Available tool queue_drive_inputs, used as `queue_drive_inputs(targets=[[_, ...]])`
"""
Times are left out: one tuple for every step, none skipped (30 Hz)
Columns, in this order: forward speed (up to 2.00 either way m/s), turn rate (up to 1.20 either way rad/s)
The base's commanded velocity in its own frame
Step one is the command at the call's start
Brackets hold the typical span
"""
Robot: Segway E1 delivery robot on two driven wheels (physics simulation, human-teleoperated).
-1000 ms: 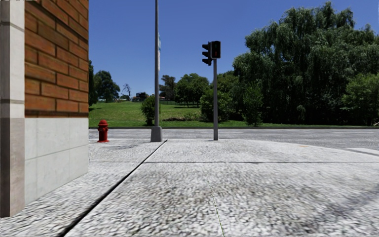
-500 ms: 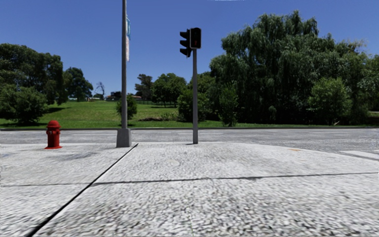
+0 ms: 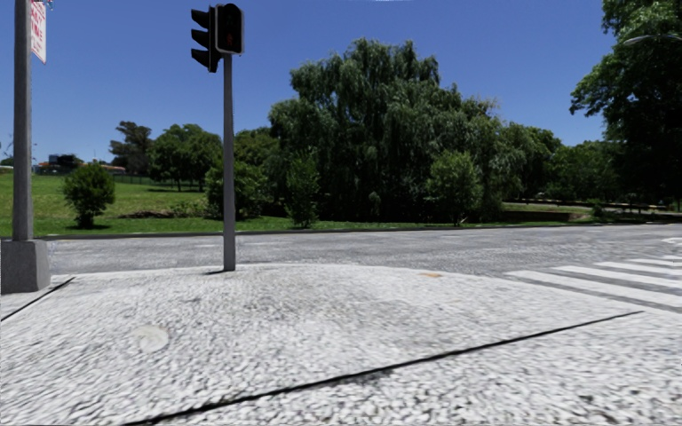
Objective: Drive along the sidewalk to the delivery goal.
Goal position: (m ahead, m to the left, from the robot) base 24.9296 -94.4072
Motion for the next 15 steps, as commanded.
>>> queue_drive_inputs(targets=[[2.0,-0.55],[2.0,-0.55],[2.0,-0.52],[2.0,-0.51],[2.0,-0.51],[2.0,-0.51],[2.0,-0.51],[2.0,-0.51],[2.0,-0.51],[2.0,-0.51],[2.0,-0.51],[2.0,-0.51],[2.0,-0.55],[2.0,-0.57],[2.0,-0.59]])
